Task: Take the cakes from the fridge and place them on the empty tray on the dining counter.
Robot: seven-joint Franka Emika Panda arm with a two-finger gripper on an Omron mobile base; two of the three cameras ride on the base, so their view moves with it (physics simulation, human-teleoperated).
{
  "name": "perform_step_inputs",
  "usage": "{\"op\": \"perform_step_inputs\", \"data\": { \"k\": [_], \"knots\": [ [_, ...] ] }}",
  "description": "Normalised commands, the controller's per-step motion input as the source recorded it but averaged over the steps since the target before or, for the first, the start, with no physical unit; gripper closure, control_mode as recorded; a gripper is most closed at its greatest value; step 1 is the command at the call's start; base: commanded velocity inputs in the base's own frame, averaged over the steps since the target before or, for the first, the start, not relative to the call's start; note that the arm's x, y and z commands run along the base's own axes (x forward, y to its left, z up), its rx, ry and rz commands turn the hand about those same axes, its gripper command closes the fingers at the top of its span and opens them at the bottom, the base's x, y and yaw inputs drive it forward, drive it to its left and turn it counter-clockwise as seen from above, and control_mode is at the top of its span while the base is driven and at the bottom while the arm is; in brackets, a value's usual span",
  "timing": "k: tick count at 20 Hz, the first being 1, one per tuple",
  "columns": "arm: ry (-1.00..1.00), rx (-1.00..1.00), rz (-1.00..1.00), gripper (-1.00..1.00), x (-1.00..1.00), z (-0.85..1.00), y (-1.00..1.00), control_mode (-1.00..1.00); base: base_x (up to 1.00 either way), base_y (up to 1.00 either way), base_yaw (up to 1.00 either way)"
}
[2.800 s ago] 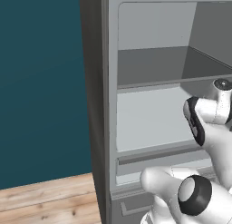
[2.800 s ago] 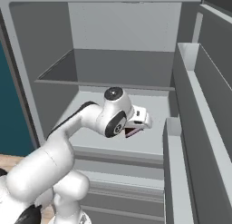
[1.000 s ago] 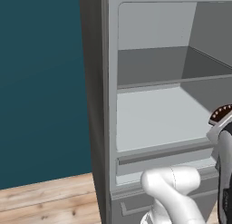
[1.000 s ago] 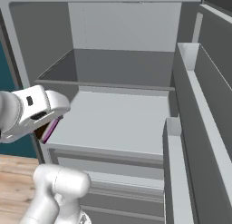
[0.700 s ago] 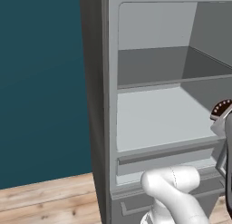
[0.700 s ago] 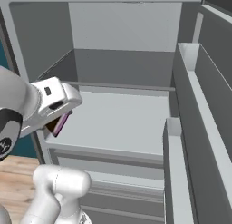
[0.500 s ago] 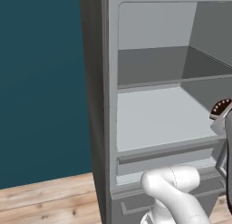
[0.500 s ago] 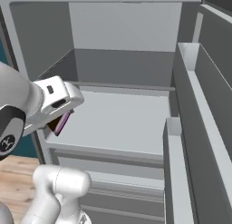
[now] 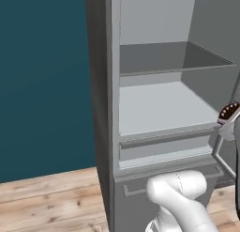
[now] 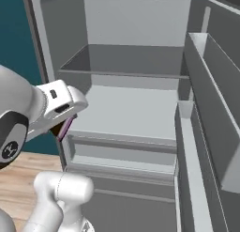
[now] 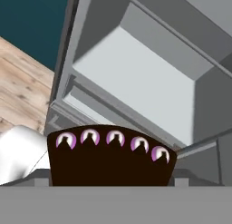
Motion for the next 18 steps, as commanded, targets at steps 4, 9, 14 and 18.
{"op": "perform_step_inputs", "data": {
  "k": [4, 9, 14, 18],
  "knots": [
    [0.00, 0.00, 0.00, 1.00, 0.00, 0.00, 0.00, 1.00, -0.04, 0.96, -0.04],
    [0.00, 0.00, 0.00, 1.00, 0.00, 0.00, 0.00, 1.00, 0.00, 0.90, -0.52],
    [0.00, 0.00, 0.00, 1.00, 0.00, 0.00, 0.00, 1.00, -0.04, 0.28, -0.88],
    [0.00, 0.00, 0.00, 1.00, 0.00, 0.00, 0.00, 1.00, 0.00, 0.20, -0.92]
  ]
}}
